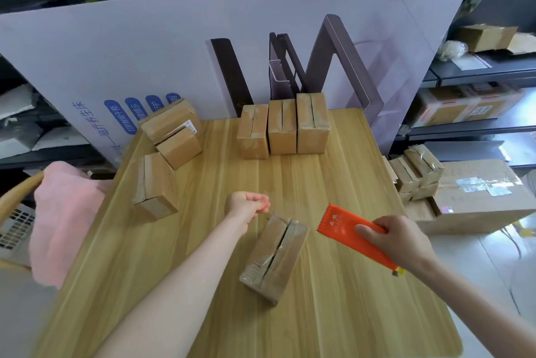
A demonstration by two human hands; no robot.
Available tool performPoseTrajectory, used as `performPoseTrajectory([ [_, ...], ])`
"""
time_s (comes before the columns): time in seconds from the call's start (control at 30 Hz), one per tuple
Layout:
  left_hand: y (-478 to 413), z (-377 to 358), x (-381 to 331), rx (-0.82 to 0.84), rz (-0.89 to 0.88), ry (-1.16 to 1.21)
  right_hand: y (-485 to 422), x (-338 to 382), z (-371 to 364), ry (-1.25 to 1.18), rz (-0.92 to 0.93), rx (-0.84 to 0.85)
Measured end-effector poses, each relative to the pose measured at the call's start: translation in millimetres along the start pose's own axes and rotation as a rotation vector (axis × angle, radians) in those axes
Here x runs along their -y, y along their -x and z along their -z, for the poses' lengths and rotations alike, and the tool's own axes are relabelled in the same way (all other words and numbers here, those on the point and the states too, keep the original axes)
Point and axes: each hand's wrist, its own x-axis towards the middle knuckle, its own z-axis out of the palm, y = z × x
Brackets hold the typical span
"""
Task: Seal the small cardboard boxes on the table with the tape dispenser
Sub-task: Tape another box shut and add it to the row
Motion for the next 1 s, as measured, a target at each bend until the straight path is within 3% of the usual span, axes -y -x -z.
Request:
performPoseTrajectory([
  [0.4,-25,-28,30,-0.222,-0.012,-0.302,-19,7,-40,0.221,-0.117,0.092],
  [0.6,-32,-35,46,-0.253,0.017,-0.418,-25,12,-52,0.342,-0.131,0.102],
  [0.8,-40,-42,70,-0.210,0.010,-0.353,-38,21,-61,0.350,-0.135,0.082],
  [0.9,-37,-44,76,-0.236,0.132,-0.331,-45,24,-60,0.410,-0.107,0.050],
  [1.0,-17,-46,85,-0.354,-0.054,-0.181,-49,27,-60,0.436,-0.079,0.051],
])
